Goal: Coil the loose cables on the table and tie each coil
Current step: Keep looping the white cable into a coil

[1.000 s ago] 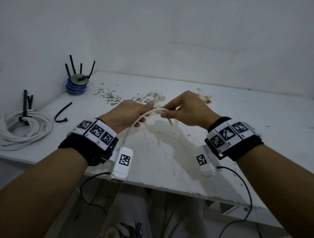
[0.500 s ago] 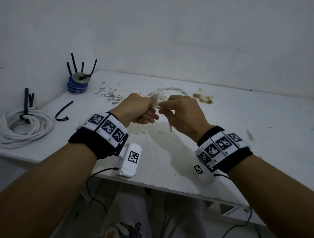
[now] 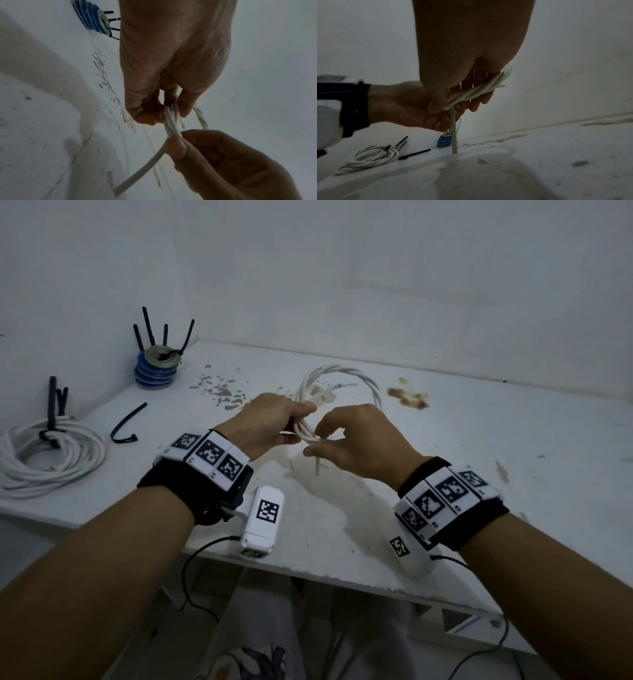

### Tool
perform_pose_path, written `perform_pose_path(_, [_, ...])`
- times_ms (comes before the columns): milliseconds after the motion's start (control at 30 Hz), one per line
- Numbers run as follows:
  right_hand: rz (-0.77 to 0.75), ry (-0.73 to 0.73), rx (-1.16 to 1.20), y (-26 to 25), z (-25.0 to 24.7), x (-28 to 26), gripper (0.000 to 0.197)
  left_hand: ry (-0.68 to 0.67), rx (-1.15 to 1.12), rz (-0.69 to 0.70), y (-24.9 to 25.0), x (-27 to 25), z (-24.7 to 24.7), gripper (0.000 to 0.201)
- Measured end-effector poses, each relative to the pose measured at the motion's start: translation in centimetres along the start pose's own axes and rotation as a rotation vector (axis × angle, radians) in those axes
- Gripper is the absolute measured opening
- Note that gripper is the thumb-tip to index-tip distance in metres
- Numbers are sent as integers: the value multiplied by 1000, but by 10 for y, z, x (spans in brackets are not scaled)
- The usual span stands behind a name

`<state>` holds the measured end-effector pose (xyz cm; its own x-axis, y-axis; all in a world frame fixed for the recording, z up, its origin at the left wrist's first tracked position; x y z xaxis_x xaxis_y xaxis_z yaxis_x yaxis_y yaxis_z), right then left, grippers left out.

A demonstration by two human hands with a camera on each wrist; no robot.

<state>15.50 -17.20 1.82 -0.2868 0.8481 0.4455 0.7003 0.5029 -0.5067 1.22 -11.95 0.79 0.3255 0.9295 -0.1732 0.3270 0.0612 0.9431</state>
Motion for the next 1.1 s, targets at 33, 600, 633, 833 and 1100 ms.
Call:
perform_pose_path(33, [46,16,37,3,-3,0,39,6,9,14,2,-1,-1,27])
perform_pose_path(600, [-79,258,-329,-7,-18,6,23,54,219,142,9,1,10,24])
perform_pose_path(633, [-70,243,-349,-10,-17,7,25,84,232,170,11,1,10,25])
perform_pose_path(833, [114,256,-96,2,-36,17,21,59,558,400,12,-8,11,28])
perform_pose_path(1100, [388,444,478,31,-39,5,37,-23,537,468,14,-10,4,27])
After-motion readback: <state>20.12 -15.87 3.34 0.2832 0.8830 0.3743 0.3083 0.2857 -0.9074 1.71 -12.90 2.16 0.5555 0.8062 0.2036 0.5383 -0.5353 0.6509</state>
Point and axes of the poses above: each hand's wrist, its own x-axis towards the middle knuckle, its own z-axis out of the palm, y = z × x, the point moved 4 cm from there along x, towards the middle knuckle, and after that the axes turned 12 degrees about x, right-handed, at the moved point
